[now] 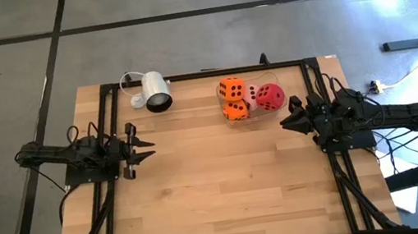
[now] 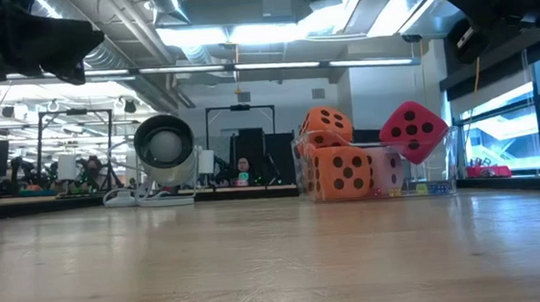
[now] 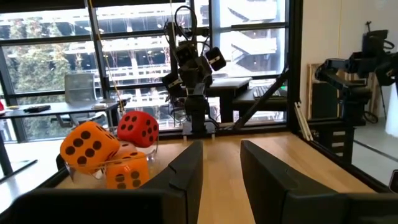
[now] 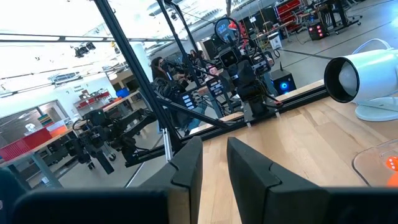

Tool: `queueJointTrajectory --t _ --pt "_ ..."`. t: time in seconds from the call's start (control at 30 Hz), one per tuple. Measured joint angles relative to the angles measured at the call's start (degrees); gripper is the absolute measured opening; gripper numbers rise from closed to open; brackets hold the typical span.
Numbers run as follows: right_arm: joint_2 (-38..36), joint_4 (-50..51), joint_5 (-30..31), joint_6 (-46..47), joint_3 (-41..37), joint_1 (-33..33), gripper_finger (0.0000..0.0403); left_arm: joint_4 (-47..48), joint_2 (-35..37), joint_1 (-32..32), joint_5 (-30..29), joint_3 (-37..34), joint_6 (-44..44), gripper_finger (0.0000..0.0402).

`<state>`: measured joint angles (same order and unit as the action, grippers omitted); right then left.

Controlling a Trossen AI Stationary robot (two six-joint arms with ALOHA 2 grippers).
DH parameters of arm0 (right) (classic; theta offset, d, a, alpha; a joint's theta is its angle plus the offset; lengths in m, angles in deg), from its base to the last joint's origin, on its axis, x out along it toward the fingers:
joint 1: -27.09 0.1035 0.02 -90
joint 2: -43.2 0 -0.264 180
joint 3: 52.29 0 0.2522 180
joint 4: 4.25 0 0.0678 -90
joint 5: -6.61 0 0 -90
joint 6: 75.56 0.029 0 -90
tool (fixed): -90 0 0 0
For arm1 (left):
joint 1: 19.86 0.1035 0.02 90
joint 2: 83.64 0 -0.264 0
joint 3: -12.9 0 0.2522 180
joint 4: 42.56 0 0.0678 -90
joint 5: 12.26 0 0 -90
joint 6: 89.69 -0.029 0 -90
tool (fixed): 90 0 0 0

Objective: Pick & Place Dice
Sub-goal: Return to Home Position

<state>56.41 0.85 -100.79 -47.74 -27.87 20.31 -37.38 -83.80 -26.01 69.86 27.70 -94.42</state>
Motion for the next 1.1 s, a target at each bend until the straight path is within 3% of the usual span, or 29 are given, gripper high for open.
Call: queueJointTrajectory --t 0.6,1.1 --pt "0.0 0.0 0.0 -0.3 0.0 0.0 0.0074 0.0 0.0 0.0 0.0 -0.1 -0.1 0.0100" --pt "0.0 2.6 0.0 -22.9 0.0 0.0 0.0074 0.0 0.0 0.0 0.0 -0.1 0.0 0.0098"
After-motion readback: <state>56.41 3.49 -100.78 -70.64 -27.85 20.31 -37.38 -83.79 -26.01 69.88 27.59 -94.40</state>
